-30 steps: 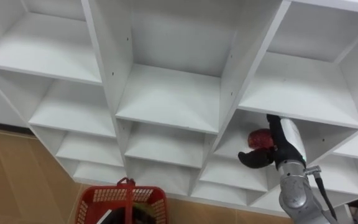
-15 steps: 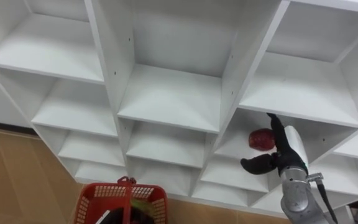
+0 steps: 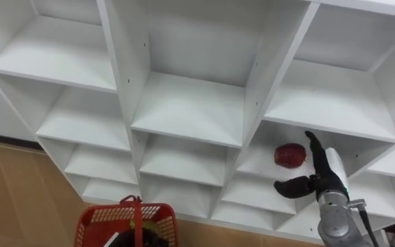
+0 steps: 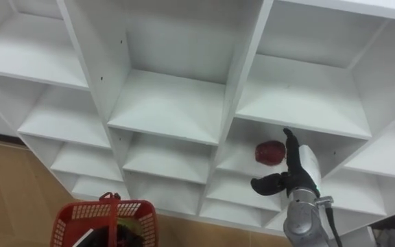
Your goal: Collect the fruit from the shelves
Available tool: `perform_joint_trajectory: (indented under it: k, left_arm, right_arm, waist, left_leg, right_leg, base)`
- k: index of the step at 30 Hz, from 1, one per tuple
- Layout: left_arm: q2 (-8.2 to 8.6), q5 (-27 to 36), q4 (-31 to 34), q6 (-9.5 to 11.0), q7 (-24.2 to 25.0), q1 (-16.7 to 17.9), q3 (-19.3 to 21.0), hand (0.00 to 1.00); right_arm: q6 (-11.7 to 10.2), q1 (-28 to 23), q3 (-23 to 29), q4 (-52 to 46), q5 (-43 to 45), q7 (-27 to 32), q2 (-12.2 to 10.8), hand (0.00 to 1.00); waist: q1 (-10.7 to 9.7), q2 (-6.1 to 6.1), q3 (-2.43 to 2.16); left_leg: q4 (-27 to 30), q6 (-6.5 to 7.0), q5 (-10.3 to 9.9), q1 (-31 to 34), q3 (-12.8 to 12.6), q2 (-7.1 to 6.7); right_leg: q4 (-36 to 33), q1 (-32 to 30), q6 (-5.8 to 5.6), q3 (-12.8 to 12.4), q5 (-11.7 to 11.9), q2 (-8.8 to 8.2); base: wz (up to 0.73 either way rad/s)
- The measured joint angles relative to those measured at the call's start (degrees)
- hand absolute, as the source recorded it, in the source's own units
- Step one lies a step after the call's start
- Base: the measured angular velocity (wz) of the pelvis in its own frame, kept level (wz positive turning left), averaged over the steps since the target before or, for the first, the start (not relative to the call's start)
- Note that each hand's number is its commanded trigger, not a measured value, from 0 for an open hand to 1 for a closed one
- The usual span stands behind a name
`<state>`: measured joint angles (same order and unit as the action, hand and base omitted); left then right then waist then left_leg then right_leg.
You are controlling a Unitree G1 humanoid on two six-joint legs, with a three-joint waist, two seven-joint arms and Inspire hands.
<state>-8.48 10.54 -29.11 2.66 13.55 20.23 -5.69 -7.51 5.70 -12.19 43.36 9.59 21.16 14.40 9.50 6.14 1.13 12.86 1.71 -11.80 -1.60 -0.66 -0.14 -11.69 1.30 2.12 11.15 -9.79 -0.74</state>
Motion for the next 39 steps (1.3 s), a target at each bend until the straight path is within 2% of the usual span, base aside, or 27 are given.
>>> perform_joint_trajectory:
  k: [7,15,22,30,32,39]
  left_arm:
    - [-0.35,0.09,1.07,0.16,0.76,1.67,1.1,1.0]
    - [-0.42,0.07,1.07,0.15,0.84,1.83,1.5,1.0]
    - [-0.39,1.18,2.71,0.15,1.32,3.95,2.23,1.0]
    - [-0.46,1.3,2.72,0.2,2.16,4.57,2.32,1.0]
    - [-0.52,1.39,2.71,0.21,2.23,4.67,2.31,1.0]
    - [-1.81,3.3,2.7,1.05,1.98,5.37,2.8,1.0]
  right_arm:
    - [0.0,0.0,0.05,0.0,-0.51,1.3,0.13,0.0]
    - [-0.01,0.01,0.1,0.0,-0.5,1.55,0.13,0.0]
    - [-0.01,0.02,0.1,-0.03,-0.55,2.57,0.13,0.0]
    - [-0.05,0.01,0.05,-0.03,-0.53,2.7,0.21,0.0]
    - [-0.3,0.02,0.04,0.34,-0.55,2.7,0.2,0.0]
    - [-0.56,0.38,-0.27,3.62,-0.77,2.59,0.2,0.0]
  waist:
    - [0.24,1.11,-0.09]
    - [0.3,1.07,-0.07]
    - [0.6,1.02,-0.07]
    - [0.81,0.9,-0.03]
    - [0.95,0.74,0.12]
    - [2.23,0.81,0.34]
  left_leg:
    - [0.38,-0.02,-0.09,-0.33,0.41,-0.12]
    - [0.93,-0.09,-0.19,-0.35,0.84,-0.15]
    - [0.94,-0.11,-0.22,-0.3,0.89,-0.14]
    - [0.94,-0.17,-0.26,-0.49,1.1,-0.09]
    - [0.94,-0.17,-0.36,-0.92,1.1,-0.1]
    - [2.95,-0.38,-1.51,-0.79,1.46,0.16]
  right_leg:
    - [0.06,0.67,-0.01,0.18,0.0,-0.06]
    - [0.0,0.83,0.03,0.22,-0.03,-0.05]
    - [0.03,0.89,0.03,0.36,-0.03,-0.04]
    - [0.03,1.34,0.04,0.68,-0.03,0.01]
    - [0.11,1.86,0.04,0.7,-0.04,0.02]
    - [0.16,2.59,0.18,0.8,-0.45,0.35]
  base:
    - [0.01]
    - [0.0]
    - [0.0]
    - [0.01]
    - [0.0]
    - [0.01]
